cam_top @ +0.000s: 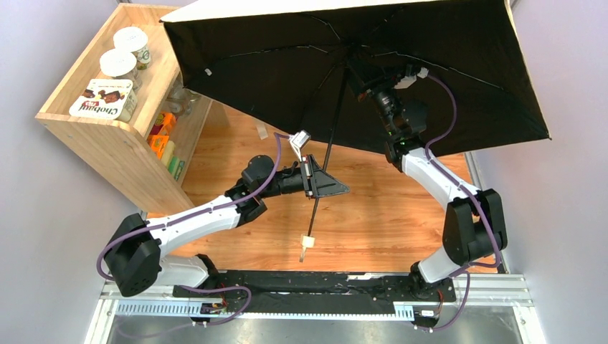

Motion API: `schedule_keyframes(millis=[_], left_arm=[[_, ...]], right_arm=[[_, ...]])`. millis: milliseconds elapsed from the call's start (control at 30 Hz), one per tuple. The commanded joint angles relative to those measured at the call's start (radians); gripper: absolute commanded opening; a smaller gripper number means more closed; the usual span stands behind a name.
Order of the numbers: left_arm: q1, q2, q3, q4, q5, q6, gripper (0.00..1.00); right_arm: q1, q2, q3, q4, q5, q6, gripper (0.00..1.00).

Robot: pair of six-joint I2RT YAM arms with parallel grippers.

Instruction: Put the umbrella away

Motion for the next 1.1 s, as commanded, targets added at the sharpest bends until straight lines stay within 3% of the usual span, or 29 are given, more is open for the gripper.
schedule_keyframes(millis=[0,167,300,433,467,533,667,767,900,967,1000,1033,1067], left_arm=[[-0.021,0.008,0.024,0.121,0.038,0.016,0.0],[-0.024,0.01,0.015,0.125,0.034,0.014,0.0],[-0.024,0.001,0.012,0.115,0.031,0.02,0.0],[-0.024,-0.005,0.012,0.108,0.03,0.026,0.0],[-0.024,-0.008,0.01,0.095,0.027,0.031,0.0],[-0.021,-0.015,0.022,0.044,0.024,0.048,0.0],[0.013,-0.019,0.044,-0.048,0.044,0.065,0.0],[0.05,-0.015,0.068,-0.105,0.07,0.083,0.0],[0.086,0.007,0.139,-0.191,0.093,0.118,0.0],[0.097,-0.001,0.176,-0.315,0.081,0.16,0.0],[0.102,-0.002,0.186,-0.319,0.074,0.187,0.0],[0.114,0.001,0.193,-0.329,0.077,0.183,0.0],[0.119,0.005,0.193,-0.31,0.099,0.16,0.0]], right_arm=[[-0.001,0.036,0.088,-0.02,0.053,0.058,0.6],[-0.001,0.055,0.122,-0.067,0.078,0.052,0.5],[-0.005,0.053,0.111,-0.083,0.102,0.056,0.32],[-0.016,0.056,0.116,-0.123,0.087,0.061,0.27],[-0.024,0.061,0.12,-0.147,0.066,0.072,0.22],[-0.054,0.081,0.163,-0.179,-0.046,0.084,0.0],[-0.076,0.083,0.194,-0.307,-0.239,0.052,0.0],[-0.053,-0.003,0.083,-0.345,-0.315,-0.014,0.0],[0.025,-0.161,-0.178,-0.159,-0.304,-0.003,0.0],[0.027,-0.226,-0.255,-0.109,-0.277,-0.063,0.0],[0.027,-0.262,-0.257,-0.13,-0.284,-0.13,0.0],[0.037,-0.287,-0.222,-0.292,-0.296,-0.195,0.0],[0.05,-0.298,-0.167,-0.343,-0.33,-0.271,0.0]])
